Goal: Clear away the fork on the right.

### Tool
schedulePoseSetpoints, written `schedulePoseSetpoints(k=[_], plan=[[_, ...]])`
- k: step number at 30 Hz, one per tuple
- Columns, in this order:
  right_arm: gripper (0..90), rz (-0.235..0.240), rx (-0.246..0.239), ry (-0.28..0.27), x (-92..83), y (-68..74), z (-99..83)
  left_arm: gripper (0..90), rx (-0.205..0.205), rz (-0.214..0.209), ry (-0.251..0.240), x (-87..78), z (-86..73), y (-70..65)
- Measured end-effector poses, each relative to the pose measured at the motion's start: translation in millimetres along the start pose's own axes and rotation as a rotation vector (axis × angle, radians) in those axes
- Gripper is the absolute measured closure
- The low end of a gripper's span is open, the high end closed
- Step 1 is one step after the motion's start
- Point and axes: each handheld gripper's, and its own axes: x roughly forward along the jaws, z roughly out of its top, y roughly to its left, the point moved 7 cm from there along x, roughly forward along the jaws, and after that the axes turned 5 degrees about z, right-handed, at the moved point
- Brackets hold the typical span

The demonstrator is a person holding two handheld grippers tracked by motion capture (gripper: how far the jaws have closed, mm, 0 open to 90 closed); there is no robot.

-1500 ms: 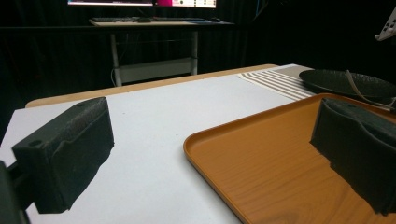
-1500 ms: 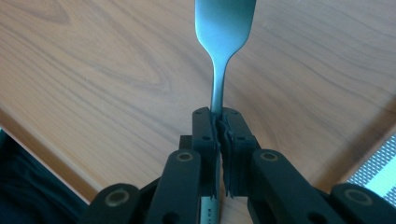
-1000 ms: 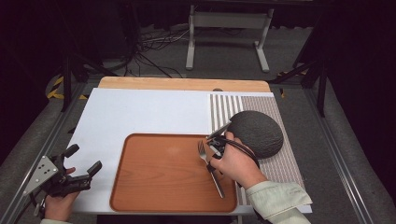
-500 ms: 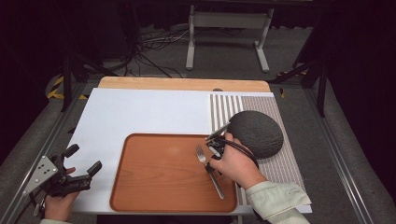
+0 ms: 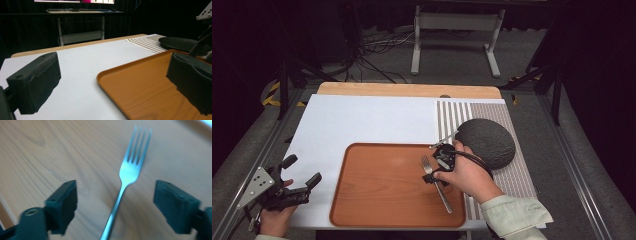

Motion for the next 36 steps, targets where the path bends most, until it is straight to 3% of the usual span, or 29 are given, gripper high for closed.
schedulePoseSetpoints(k=[2, 3, 4, 6, 8, 14, 21, 24, 28, 36], plan=[[17.7, 0.006, -0.061, -0.029, -2.1, 2.0, 3.9, 0.1, 0.0, 0.0, 0.0, 0.0, 0.0, -0.1], [18.2, 0.022, -0.113, -0.046, -3.0, 3.9, 6.4, 0.1, -0.001, 0.0, -0.001, 0.1, 0.0, -0.3], [18.2, 0.022, -0.113, -0.046, -3.0, 3.9, 6.4, 0.1, -0.001, 0.0, -0.001, 0.2, 0.0, -0.4], [20.8, 0.059, -0.173, -0.083, -3.8, 9.3, 10.2, 0.1, -0.002, -0.004, -0.001, 0.3, 0.0, -0.9], [27.1, 0.099, -0.236, -0.097, -3.5, 15.2, 11.4, 0.1, -0.001, -0.006, 0.0, 0.5, -0.2, -1.2], [45.1, 0.138, -0.39, -0.138, 1.9, 17.0, 14.6, 0.1, 0.0, -0.008, -0.002, 0.3, 0.2, -1.5], [70.2, 0.103, -0.549, -0.129, 10.4, 11.7, 13.9, 0.2, 0.006, -0.011, 0.001, 1.1, -0.2, -2.4], [79.5, 0.087, -0.57, -0.112, 15.7, 8.7, 12.8, 0.2, 0.007, -0.011, 0.001, 1.0, -0.2, -2.3], [82.4, 0.059, -0.591, -0.091, 21.9, 2.9, 13.0, 0.1, 0.008, -0.011, 0.001, 1.0, 0.0, -2.6], [89.9, 0.069, -0.574, -0.063, 30.9, -1.8, 9.5, 0.1, 0.009, -0.011, 0.002, 1.2, -0.3, -2.3]])
